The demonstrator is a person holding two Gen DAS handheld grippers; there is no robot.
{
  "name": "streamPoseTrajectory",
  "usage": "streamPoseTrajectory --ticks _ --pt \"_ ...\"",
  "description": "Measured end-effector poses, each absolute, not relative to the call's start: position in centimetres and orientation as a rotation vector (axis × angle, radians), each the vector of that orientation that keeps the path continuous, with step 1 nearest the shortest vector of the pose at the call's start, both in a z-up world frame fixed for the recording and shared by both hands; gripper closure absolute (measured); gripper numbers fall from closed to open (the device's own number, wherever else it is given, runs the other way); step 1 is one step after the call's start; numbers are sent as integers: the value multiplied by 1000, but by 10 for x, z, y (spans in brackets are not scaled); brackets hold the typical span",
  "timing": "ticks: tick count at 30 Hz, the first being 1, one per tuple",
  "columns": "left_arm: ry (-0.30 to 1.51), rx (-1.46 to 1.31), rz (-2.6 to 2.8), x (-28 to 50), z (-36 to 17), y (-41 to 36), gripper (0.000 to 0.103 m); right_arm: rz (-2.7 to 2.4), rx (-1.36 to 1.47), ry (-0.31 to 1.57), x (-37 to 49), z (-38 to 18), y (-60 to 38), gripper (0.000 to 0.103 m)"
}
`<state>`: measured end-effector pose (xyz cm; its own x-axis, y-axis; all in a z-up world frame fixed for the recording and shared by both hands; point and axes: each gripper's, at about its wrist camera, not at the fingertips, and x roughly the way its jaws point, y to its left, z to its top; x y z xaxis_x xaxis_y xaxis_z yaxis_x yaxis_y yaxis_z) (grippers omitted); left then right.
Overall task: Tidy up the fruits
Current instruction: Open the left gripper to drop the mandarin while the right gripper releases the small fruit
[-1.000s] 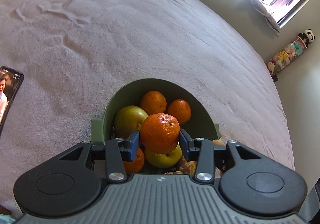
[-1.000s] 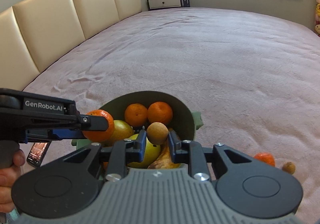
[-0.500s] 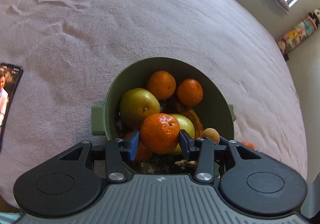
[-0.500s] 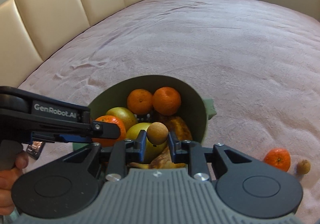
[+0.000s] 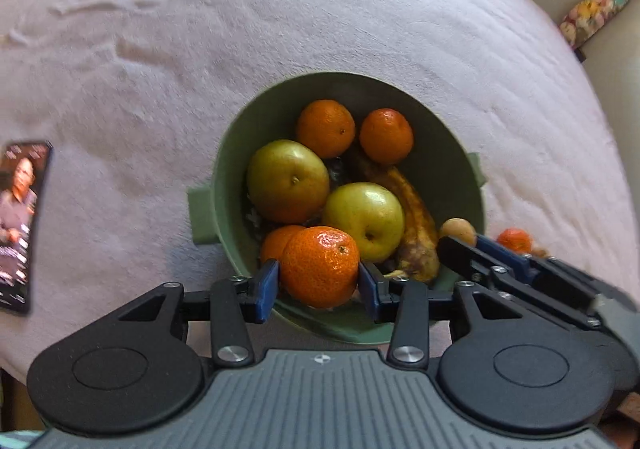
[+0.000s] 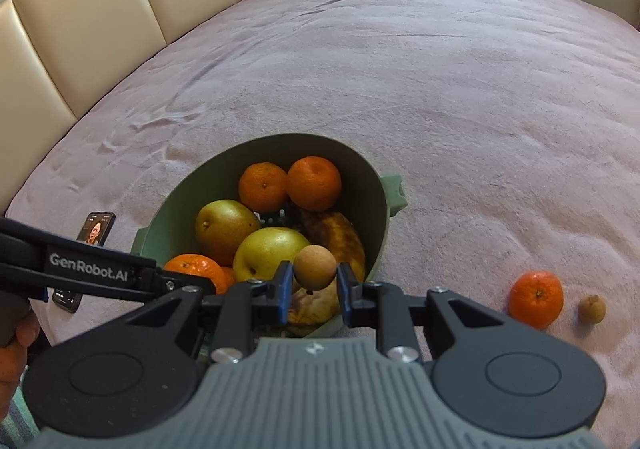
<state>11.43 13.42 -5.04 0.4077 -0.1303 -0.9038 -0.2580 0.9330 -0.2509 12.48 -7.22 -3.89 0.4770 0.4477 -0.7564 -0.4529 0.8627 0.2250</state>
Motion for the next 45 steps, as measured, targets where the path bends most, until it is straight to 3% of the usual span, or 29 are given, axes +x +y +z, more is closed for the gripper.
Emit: streamPoseTrajectory --ticks 10,19,27,40,45 --pt "1183 -378 58 120 -57 131 54 558 -4 925 123 -37 -74 83" --pt "1137 -420 98 118 -48 135 39 608 21 986 122 -37 -69 83" --pt "1078 -423 115 116 -40 138 42 651 136 1118 124 -41 -68 83" --pt "1079 -422 110 118 -42 135 46 662 4 1102 118 -39 -52 82" --pt "1076 -416 104 117 -41 134 46 657 13 1090 118 -37 -55 72"
